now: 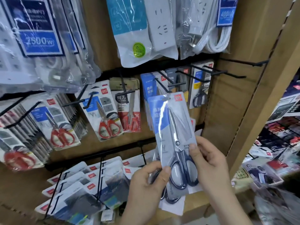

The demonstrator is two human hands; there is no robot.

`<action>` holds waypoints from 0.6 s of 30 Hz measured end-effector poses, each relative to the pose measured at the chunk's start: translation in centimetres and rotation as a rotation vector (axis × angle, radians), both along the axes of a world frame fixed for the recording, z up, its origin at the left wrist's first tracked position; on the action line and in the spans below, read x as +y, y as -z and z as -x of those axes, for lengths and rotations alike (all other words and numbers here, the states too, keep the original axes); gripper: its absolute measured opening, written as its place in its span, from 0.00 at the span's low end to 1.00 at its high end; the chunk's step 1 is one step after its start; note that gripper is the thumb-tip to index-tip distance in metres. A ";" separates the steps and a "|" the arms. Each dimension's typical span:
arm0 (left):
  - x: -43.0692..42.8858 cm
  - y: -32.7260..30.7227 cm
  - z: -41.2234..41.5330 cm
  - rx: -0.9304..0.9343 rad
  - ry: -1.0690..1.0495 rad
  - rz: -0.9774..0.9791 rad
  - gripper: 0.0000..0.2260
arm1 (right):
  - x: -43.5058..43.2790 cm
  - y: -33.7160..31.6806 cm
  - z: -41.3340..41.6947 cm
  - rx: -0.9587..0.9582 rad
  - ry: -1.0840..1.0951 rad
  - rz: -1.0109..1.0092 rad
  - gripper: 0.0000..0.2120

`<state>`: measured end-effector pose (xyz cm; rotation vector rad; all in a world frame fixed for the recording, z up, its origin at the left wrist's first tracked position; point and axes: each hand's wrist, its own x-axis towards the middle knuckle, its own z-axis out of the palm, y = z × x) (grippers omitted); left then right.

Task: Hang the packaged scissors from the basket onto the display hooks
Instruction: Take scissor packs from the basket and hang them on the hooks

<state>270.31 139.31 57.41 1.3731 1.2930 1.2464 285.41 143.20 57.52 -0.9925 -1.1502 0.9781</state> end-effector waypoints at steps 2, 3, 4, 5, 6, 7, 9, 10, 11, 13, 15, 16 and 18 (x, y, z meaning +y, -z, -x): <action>0.0 -0.1 0.1 -0.010 0.011 -0.004 0.06 | 0.2 -0.1 0.0 0.021 -0.008 0.006 0.12; 0.1 -0.1 0.2 0.008 0.019 -0.012 0.08 | 0.2 -0.1 0.0 0.028 -0.012 0.008 0.12; 0.0 0.0 0.2 0.026 0.021 -0.018 0.09 | 0.2 0.1 0.0 0.037 -0.012 0.011 0.11; 0.0 0.0 0.3 0.032 0.014 -0.024 0.10 | 0.1 0.3 0.0 0.051 -0.011 0.013 0.10; -0.2 -0.1 0.3 0.022 0.006 -0.020 0.11 | 0.0 0.6 0.1 0.072 -0.007 0.017 0.10; -0.3 -0.2 0.2 0.020 0.004 -0.011 0.10 | -0.1 0.8 0.1 0.090 -0.003 0.022 0.11; -0.2 -0.3 0.2 0.055 0.007 -0.027 0.12 | 0.0 1.1 0.1 0.097 0.013 0.020 0.14; -0.1 -0.3 0.2 0.067 0.003 -0.038 0.15 | 0.1 1.0 0.1 0.100 0.017 0.008 0.12; 0.2 -0.2 0.3 0.070 0.001 -0.045 0.18 | 0.2 0.8 0.2 0.104 0.015 -0.002 0.11; 0.8 0.3 0.9 0.058 0.012 -0.043 0.23 | 0.7 0.2 0.3 0.105 0.003 0.010 0.11; 1.2 0.6 1.4 0.022 0.014 -0.021 0.27 | 1.0 -0.3 0.0 0.081 0.009 0.028 0.11; 1.3 0.6 1.6 -0.001 0.008 -0.010 0.26 | 1.2 -0.4 -0.2 0.058 0.014 0.027 0.11; 1.9 -0.4 2.0 0.008 -0.029 0.004 0.20 | 1.3 -0.9 -0.8 0.010 0.016 0.027 0.12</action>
